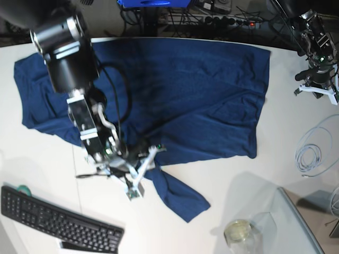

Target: Layout the t-shirt on the table in an organized manner, then fold the t-shirt properly

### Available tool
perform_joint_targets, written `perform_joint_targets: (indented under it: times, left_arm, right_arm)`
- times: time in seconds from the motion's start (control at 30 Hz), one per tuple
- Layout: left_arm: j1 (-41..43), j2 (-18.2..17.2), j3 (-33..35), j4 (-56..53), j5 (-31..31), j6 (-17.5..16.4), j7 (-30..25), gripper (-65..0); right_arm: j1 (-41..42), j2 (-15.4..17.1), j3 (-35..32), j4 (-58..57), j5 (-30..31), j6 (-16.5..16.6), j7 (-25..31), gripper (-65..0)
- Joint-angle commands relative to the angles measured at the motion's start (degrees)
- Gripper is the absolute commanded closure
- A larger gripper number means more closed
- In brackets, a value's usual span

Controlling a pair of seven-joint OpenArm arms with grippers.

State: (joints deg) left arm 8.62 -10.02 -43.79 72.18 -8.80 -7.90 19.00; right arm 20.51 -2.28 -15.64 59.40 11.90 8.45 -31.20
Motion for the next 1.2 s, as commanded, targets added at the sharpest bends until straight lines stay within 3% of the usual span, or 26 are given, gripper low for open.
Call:
perform_joint_targets:
  times: [0.0, 0.33, 0.7, 0.9, 1.03, 1.17]
  left_arm:
    - [-0.23, -1.10, -0.21, 0.92, -0.04, 0.03, -1.38, 0.0]
    - [-0.23, -1.10, 0.14, 0.92, -0.04, 0.03, -1.29, 0.0]
    - [-0.31, -1.10, 0.23, 0.92, -0.04, 0.03, -1.29, 0.0]
    - [-0.31, -1.10, 0.23, 0.92, -0.04, 0.03, -1.29, 0.0]
    - [-0.40, -1.10, 0.23, 0.92, -0.04, 0.03, -1.29, 0.0]
    - [-0.23, -1.10, 0.14, 0.92, -0.04, 0.03, -1.29, 0.0]
  right_arm:
    - [2.48, -0.49, 0.12, -1.95, 0.10, 0.04, 1.18, -24.9]
    - [13.47, -2.86, 0.21, -28.76, 0.10, 0.04, 13.31, -23.7]
    - [12.06, -3.91, 0.12, -27.97, 0.01, 0.04, 14.01, -23.6]
    - [9.16, -3.74, -6.12, -19.70, 0.01, -0.23, 13.84, -23.6]
    - [10.39, -3.91, -6.65, -23.22, 0.01, -0.32, 14.28, -23.6]
    - [11.36, -3.91, -6.65, -27.18, 0.01, -0.32, 18.23, -23.6]
